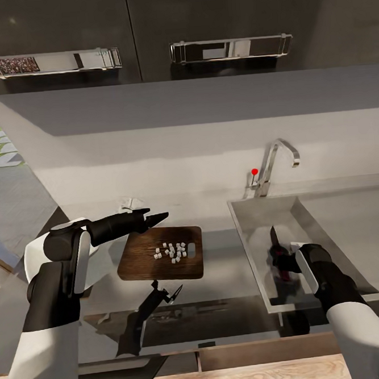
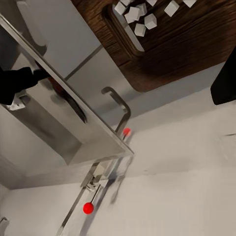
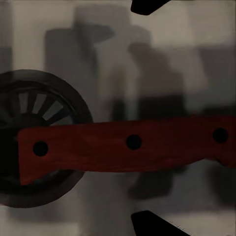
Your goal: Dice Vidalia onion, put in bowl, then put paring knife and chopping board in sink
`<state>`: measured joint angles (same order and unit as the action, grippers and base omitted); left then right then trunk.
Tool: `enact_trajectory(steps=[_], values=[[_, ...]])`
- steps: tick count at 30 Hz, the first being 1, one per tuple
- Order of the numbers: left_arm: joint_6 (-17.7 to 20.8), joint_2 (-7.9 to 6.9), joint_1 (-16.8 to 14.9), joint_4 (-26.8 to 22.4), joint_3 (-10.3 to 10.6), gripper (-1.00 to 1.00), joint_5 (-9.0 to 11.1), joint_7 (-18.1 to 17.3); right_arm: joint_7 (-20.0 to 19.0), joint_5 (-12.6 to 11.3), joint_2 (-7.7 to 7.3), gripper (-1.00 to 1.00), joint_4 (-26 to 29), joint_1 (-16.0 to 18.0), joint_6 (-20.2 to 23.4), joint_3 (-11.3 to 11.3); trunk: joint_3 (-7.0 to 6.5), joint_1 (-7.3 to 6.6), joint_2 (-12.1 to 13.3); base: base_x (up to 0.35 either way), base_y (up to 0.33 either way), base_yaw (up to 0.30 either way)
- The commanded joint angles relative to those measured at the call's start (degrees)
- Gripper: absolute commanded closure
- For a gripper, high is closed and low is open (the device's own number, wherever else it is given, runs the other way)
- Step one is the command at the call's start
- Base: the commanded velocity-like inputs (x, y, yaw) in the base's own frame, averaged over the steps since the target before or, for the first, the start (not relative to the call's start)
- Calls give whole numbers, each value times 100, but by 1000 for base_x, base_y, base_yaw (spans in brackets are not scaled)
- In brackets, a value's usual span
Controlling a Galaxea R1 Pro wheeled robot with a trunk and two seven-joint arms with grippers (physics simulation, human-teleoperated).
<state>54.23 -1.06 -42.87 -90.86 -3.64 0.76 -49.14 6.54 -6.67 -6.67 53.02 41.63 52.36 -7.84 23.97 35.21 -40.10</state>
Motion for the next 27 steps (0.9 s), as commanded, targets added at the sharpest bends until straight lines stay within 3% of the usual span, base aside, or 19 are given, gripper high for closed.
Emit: enact_trajectory(steps=[1,4,6,13,15,20,22,27], values=[[43,0,-5,-2,-5,-100,6,-17,52,-62,-1,-100,15,3,20,2,7,1,-6,0,0,0],[43,0,-5,-2,-5,-100,8,-16,42,-69,-1,-100,222,3,20,-2,7,1,-6,0,0,0],[43,0,-9,-2,-5,-100,7,-16,27,-76,15,-100,896,-1,28,4,7,1,-6,0,0,0],[43,0,-4,-2,-5,-100,11,-20,23,-151,50,-100,1820,-21,98,16,7,1,-6,0,0,0],[43,0,-8,-2,-5,-100,12,-19,23,-157,64,-100,2320,-35,436,18,7,1,-6,0,51,0],[43,0,-3,-1,-5,-100,10,-16,-21,-165,69,-100,2799,-40,706,-11,7,1,-6,0,133,0],[43,0,-6,1,-5,-100,9,-16,-101,-167,68,-100,3018,-40,724,-12,7,1,-6,0,141,0],[55,-40,-5,-1,-9,-100,5,-16,-823,-177,61,-100,3191,59,738,-7,7,1,-6,0,212,0]])
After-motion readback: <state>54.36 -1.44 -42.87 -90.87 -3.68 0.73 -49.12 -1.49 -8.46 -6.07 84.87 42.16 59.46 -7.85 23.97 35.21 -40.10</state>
